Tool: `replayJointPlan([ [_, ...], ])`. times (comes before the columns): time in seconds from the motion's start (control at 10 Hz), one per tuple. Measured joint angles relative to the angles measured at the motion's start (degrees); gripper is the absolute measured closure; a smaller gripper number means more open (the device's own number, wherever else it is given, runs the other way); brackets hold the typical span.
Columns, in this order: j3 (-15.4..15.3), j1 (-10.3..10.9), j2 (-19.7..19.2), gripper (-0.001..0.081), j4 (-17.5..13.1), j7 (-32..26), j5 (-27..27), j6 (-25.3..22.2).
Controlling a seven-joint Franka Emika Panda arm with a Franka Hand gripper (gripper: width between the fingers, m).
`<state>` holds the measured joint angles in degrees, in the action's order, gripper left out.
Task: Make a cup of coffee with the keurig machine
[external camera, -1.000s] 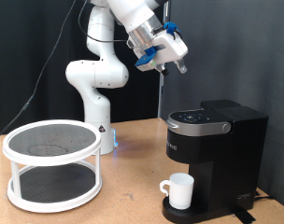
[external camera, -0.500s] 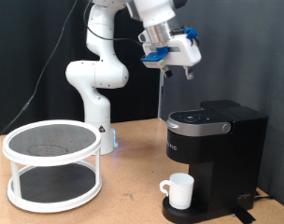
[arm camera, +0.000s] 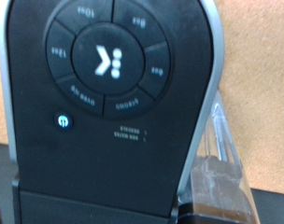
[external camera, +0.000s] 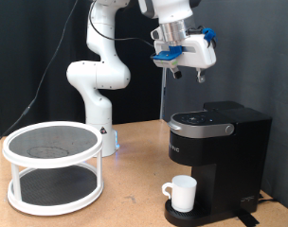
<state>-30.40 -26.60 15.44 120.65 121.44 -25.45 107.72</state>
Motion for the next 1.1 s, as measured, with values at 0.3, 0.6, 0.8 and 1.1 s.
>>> replayJointPlan([
  [0.3,-0.11,-0.03,-5.00,0.0072,-4.23,1.39,3.76,-3.95],
  [0.6,-0.33,0.01,-8.30,0.0072,-6.17,1.66,5.02,-5.00],
  [0.8,-0.34,0.02,-9.41,0.0072,-6.57,1.68,5.49,-5.05],
  [1.1,-0.49,0.09,-11.25,0.0341,-7.59,1.95,8.97,-6.32],
])
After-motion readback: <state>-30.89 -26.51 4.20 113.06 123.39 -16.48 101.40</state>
